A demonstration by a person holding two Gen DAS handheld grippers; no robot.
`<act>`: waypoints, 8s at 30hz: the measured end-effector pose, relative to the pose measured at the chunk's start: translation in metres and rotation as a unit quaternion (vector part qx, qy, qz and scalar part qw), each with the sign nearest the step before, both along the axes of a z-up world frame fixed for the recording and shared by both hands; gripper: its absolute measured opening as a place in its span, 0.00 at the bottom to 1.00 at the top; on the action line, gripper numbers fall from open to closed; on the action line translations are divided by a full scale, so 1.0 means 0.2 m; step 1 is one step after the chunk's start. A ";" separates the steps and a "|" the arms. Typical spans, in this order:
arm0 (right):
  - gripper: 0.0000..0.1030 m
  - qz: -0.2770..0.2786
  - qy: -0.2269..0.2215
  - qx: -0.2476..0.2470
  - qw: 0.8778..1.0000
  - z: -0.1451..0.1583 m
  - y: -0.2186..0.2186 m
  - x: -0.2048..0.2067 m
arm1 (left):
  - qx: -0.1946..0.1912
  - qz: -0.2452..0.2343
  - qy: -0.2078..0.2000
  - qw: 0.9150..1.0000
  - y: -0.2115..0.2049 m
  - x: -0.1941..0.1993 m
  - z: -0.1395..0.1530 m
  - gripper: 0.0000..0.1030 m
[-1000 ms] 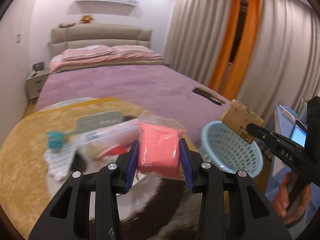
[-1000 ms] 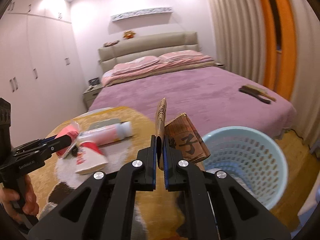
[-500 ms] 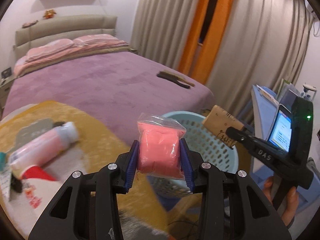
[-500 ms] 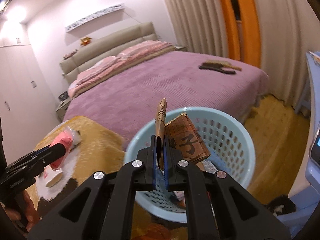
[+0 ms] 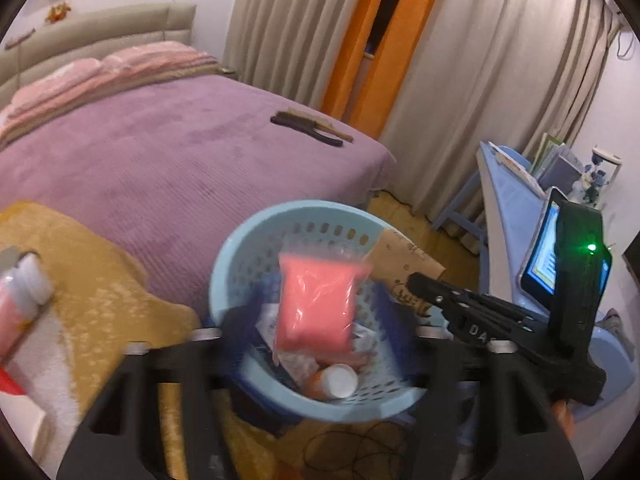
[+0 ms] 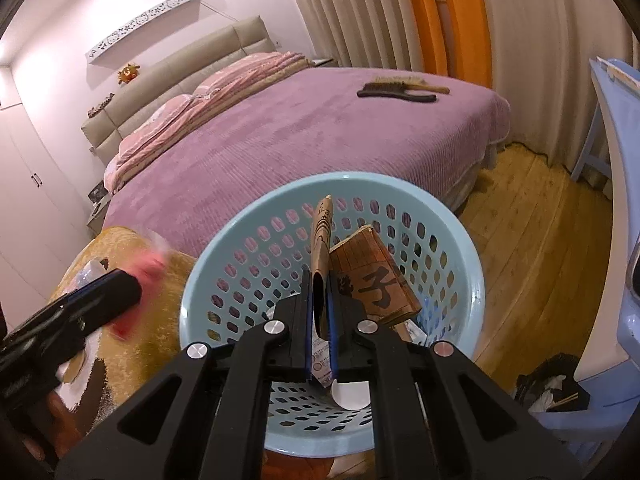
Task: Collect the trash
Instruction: 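Carry the pink bag and cardboard over the blue basket and open both tools, then grasp the teal wrapped packet with the left tool while the right tool grasps the panda paper cup, then carry the teal packet and paper cup over the blue basket and open both tools, then move the left tool back to the rug and grasp the white polka-dot napkin, then grasp the pink-and-white drink bottle with the right tool while the left tool holds the napkin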
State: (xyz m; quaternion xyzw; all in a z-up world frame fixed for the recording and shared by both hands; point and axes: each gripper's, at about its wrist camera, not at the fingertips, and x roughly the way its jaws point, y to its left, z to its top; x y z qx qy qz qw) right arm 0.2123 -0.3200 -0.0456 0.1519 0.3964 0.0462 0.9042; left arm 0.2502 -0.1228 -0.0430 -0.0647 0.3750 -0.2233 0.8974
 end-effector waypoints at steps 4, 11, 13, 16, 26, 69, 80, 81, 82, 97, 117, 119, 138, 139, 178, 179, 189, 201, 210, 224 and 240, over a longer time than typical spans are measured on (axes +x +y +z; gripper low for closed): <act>0.15 -0.001 0.011 0.007 1.000 -0.04 -0.02 0.01 | -0.016 0.006 0.011 1.000 0.04 -0.01 -0.06 0.74; 0.43 0.000 0.004 0.022 1.000 -0.02 -0.02 -0.04 | -0.038 0.023 0.001 0.999 0.18 -0.14 -0.03 0.82; 0.47 0.005 -0.006 0.021 1.000 0.01 0.00 -0.06 | -0.042 0.028 -0.005 0.999 0.21 -0.17 -0.01 0.83; 0.47 0.022 -0.021 0.018 0.999 0.07 0.07 -0.10 | -0.046 0.040 -0.020 0.998 0.28 -0.25 0.04 0.83; 0.55 0.093 -0.079 0.016 0.992 0.28 0.40 -0.20 | -0.041 0.115 -0.078 0.989 0.62 -0.52 0.22 0.83; 0.81 0.332 0.003 -0.044 0.942 -0.05 1.72 -0.12 | 0.010 0.360 0.021 0.933 1.84 -0.38 -0.14 0.35; 0.63 0.359 -0.005 -0.068 0.931 -0.05 1.83 -0.17 | 0.035 0.358 -0.024 0.933 1.80 -0.45 -0.07 0.33; 0.59 0.361 -0.010 -0.073 0.930 -0.05 1.84 -0.18 | 0.037 0.357 -0.026 0.933 1.79 -0.46 -0.07 0.33; 0.49 0.363 -0.016 -0.078 0.929 -0.05 1.85 -0.20 | 0.045 0.357 -0.029 0.933 1.77 -0.47 -0.07 0.33; 0.29 0.334 -0.095 -0.078 0.934 0.10 1.69 -0.38 | 0.051 0.312 -0.101 0.943 1.59 -0.53 0.11 0.33; 0.29 0.129 -0.126 -0.075 0.981 0.47 0.79 -0.28 | 0.031 0.127 -0.148 0.980 0.73 -0.44 0.38 0.33; 0.29 0.106 -0.116 -0.070 0.985 0.46 0.69 -0.25 | 0.034 0.107 -0.143 0.983 0.63 -0.39 0.37 0.33; 0.29 -0.001 -0.025 -0.055 0.998 0.18 0.13 0.03 | 0.038 0.013 -0.062 0.997 0.06 -0.03 0.12 0.33; 0.29 -0.002 -0.020 -0.055 0.998 0.16 0.12 0.05 | 0.047 0.014 -0.062 0.997 0.04 -0.03 0.11 0.33; 0.64 0.038 -0.026 -0.037 0.998 0.24 0.27 -0.02 | -0.046 0.057 -0.103 0.992 0.36 -0.33 0.28 0.83; 0.64 0.045 -0.031 -0.037 0.998 0.27 0.31 -0.04 | -0.048 0.063 -0.106 0.991 0.39 -0.35 0.29 0.83; 0.66 0.121 -0.069 -0.043 0.989 0.38 0.67 -0.16 | -0.043 0.160 -0.136 0.977 0.81 -0.61 0.35 0.84; 0.73 0.217 -0.088 -0.039 0.971 0.27 1.18 -0.27 | -0.017 0.291 -0.119 0.949 1.36 -0.87 0.27 0.84; 0.73 0.264 -0.096 -0.020 0.960 0.13 1.41 -0.28 | 0.006 0.346 -0.034 0.937 1.69 -0.85 0.08 0.83; 0.73 0.267 -0.056 -0.025 0.962 0.04 1.43 -0.20 | 0.089 0.297 0.036 0.950 1.55 -0.50 -0.18 0.72; 0.73 0.295 -0.054 -0.034 0.953 0.22 1.67 0.34 | 0.004 0.325 0.031 0.945 1.71 -0.57 -0.20 0.26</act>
